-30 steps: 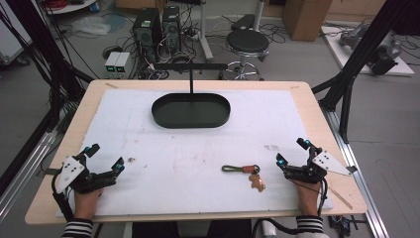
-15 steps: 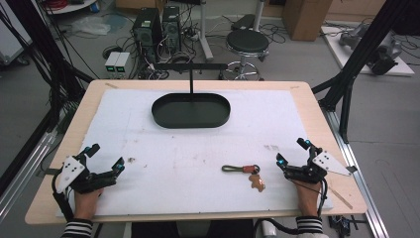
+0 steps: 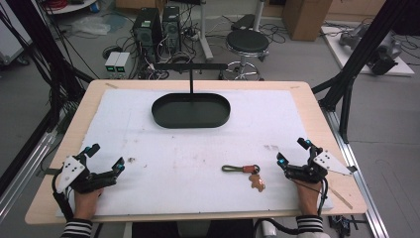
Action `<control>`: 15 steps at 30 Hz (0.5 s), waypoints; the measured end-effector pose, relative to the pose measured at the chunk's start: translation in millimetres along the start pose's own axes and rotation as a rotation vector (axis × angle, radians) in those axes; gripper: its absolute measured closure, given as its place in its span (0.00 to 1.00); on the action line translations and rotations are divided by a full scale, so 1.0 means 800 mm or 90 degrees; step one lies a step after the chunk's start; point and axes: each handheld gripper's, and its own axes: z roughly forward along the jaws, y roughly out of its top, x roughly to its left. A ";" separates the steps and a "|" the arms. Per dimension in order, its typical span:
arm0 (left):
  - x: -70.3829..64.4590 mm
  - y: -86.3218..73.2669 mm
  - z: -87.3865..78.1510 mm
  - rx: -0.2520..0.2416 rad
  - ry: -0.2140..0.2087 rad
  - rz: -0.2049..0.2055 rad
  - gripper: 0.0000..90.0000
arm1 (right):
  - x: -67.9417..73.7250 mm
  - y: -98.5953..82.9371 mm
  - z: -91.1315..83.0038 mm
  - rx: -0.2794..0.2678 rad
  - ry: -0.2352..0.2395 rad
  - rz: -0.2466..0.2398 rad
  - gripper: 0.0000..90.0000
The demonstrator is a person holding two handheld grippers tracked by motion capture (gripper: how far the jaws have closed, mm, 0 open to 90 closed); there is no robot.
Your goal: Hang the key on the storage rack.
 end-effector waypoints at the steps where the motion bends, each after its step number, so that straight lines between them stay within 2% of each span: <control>1: 0.000 0.000 0.000 0.000 0.000 0.000 0.03 | 0.000 0.000 0.000 0.000 0.000 0.000 0.01; 3: 0.000 0.000 0.000 0.000 0.000 -0.001 0.03 | -0.002 0.003 0.002 0.019 -0.002 -0.004 0.01; 5: 0.000 0.000 0.000 0.000 0.000 0.000 0.03 | -0.003 0.005 0.002 0.021 0.001 -0.004 0.01; 10: 0.000 0.000 0.000 0.000 -0.001 0.000 0.03 | -0.006 0.030 0.007 0.045 0.047 -0.008 0.01; 13: 0.000 0.000 0.000 0.000 0.000 -0.002 0.03 | -0.007 0.041 0.011 0.063 0.061 -0.019 0.01; 14: 0.000 0.000 0.000 0.000 0.000 -0.001 0.03 | -0.009 0.053 0.017 0.079 0.079 -0.033 0.01; 15: 0.000 0.000 0.000 0.000 0.000 -0.001 0.03 | -0.009 0.056 0.018 0.086 0.084 -0.034 0.01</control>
